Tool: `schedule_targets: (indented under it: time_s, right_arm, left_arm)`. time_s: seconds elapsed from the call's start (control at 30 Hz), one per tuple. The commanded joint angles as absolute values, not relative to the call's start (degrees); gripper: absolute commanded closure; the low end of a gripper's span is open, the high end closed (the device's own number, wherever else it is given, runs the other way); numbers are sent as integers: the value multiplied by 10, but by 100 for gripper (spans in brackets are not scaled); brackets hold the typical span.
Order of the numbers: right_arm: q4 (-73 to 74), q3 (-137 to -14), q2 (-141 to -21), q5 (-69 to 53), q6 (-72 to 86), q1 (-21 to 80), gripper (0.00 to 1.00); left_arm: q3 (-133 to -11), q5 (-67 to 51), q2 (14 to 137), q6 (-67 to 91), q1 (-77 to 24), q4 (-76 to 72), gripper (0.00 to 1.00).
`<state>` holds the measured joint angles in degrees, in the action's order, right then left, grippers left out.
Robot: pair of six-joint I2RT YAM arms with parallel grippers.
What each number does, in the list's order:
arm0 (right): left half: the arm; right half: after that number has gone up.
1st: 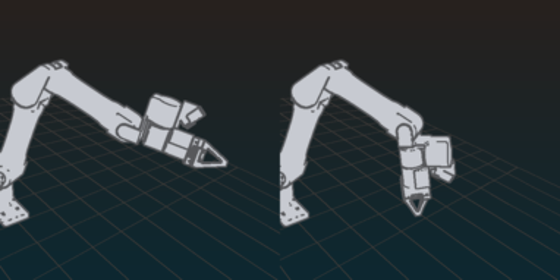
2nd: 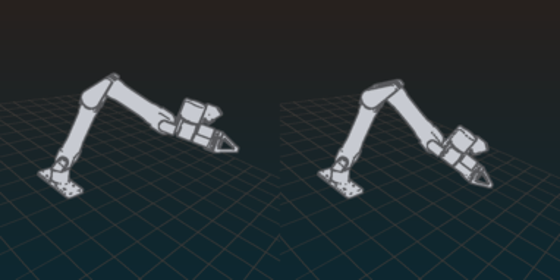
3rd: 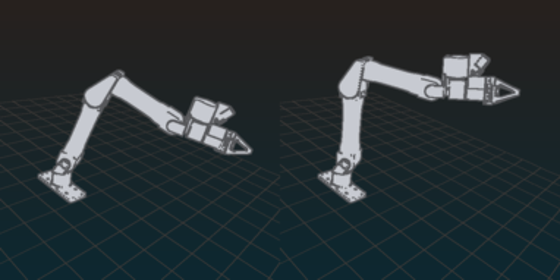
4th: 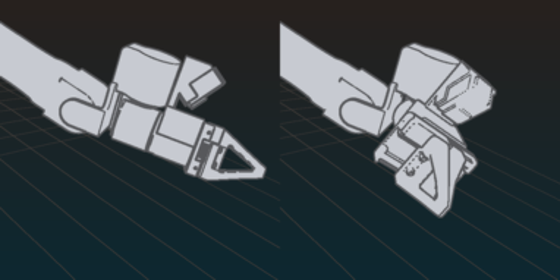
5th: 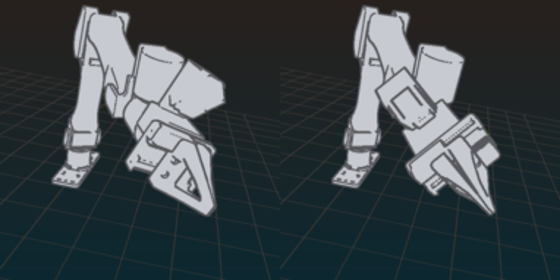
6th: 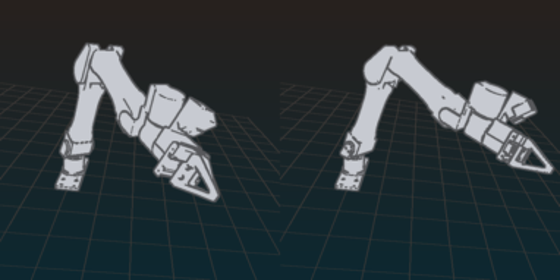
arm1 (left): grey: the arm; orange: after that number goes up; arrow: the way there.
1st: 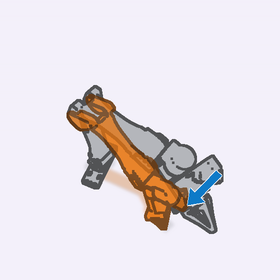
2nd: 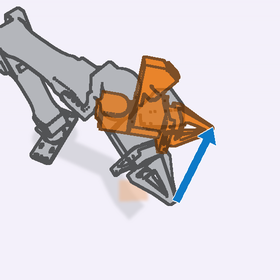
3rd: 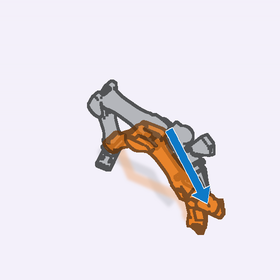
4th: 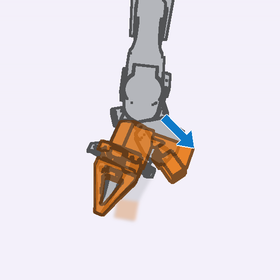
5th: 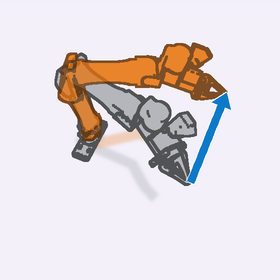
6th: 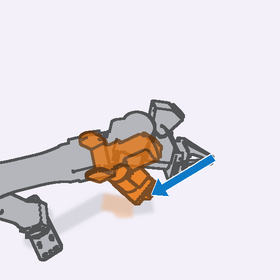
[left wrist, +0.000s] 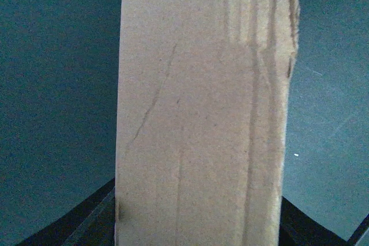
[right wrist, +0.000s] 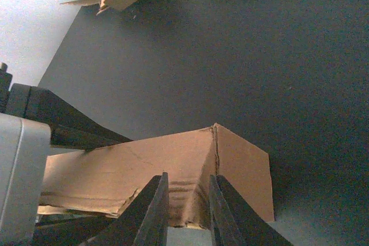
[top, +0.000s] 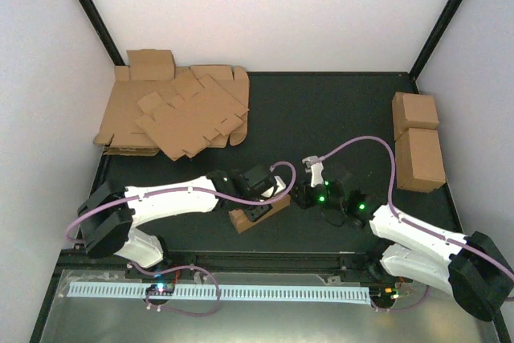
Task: Fold the paper box
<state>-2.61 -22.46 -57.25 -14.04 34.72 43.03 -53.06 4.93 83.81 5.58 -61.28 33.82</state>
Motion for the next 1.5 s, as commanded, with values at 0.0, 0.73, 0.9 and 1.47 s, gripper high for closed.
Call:
schedule_targets:
  time_s: [0.0, 0.73, 0.9, 1.47]
  right_arm:
    - [-27, -235, -556, -116, 343, 436, 78]
    - [-23, -217, -557, -101, 342, 449, 89]
    - [-4, -223, -549, -82, 318, 450, 88]
    - [-13, -222, -557, -88, 298, 452, 88]
  left_arm:
    - [-543, 56, 853, 58, -616, 347, 46]
    - [-545, 56, 856, 65, -617, 349, 46]
    - [-546, 58, 854, 63, -618, 351, 46]
    - [-553, 34, 837, 66, -618, 349, 16]
